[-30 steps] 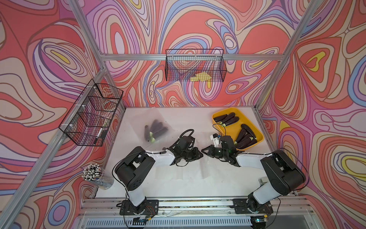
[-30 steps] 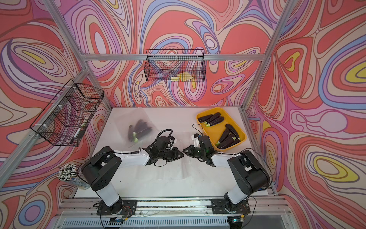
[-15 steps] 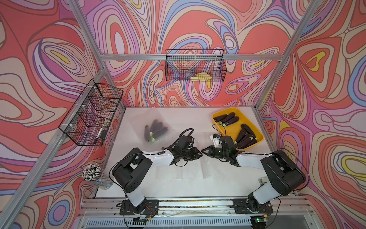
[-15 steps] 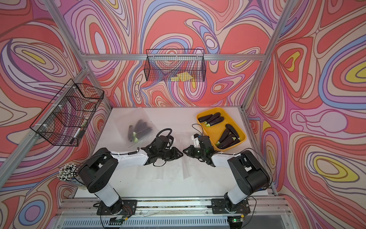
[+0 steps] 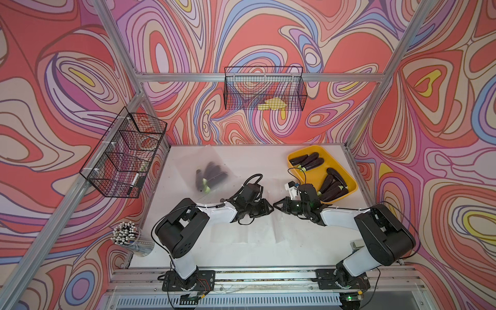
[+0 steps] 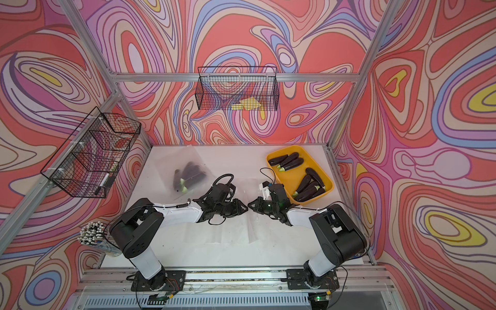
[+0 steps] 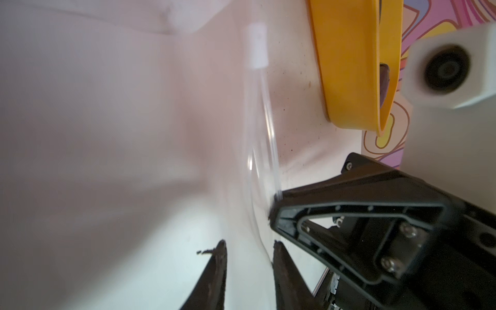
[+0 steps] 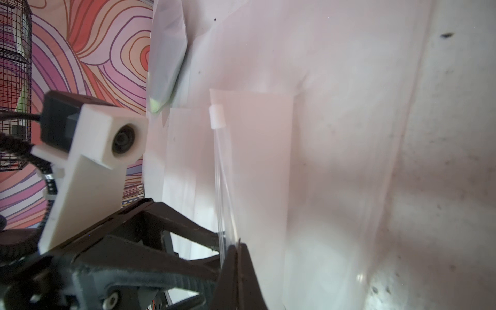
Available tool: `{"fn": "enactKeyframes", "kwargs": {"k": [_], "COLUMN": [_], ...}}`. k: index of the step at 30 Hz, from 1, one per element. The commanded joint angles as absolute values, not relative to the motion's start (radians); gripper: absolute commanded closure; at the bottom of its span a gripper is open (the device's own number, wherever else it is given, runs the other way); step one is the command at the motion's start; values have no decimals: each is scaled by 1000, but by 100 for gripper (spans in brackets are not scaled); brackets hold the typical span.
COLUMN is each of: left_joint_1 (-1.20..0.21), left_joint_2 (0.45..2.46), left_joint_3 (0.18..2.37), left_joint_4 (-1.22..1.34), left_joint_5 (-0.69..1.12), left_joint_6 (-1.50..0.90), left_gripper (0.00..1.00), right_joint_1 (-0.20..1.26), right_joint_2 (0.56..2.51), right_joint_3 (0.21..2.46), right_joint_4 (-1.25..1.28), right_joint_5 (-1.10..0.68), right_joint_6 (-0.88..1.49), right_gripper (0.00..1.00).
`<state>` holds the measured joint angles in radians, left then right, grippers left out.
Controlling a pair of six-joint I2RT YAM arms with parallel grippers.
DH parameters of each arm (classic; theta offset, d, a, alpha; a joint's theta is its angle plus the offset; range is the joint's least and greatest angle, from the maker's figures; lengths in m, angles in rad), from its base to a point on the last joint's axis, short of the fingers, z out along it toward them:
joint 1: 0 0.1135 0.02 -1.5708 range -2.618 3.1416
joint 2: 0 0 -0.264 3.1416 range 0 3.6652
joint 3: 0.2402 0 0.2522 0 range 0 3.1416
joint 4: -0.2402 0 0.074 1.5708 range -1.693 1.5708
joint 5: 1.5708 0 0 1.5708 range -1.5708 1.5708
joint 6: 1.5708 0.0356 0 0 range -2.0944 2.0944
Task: Place the eggplant in a zip-top bag and seal the zipper
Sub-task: Open the zipper food storage bag.
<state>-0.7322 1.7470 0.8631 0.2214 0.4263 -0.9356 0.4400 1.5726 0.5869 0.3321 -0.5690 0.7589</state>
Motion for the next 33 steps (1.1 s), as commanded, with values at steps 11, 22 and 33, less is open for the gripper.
{"fn": "enactKeyframes", "kwargs": {"k": [11, 22, 33], "left_joint_1": [-759, -768, -701], "left_joint_2": [1777, 1685, 1506], "left_joint_3": [938, 957, 1051], "left_joint_4": [131, -53, -334], "left_joint_5": [365, 256, 295], "left_joint_6": [-889, -802, -638], "left_gripper": [78, 100, 100], "right_joint_1": [448, 444, 440], "right_joint_2": [1554, 1514, 1567], "right_joint_3": [578, 630, 687], "right_joint_4": [380, 148, 52], "right_joint_5": [-597, -476, -426], "right_joint_6": [810, 701, 583], "right_gripper": [100, 100, 100]}}
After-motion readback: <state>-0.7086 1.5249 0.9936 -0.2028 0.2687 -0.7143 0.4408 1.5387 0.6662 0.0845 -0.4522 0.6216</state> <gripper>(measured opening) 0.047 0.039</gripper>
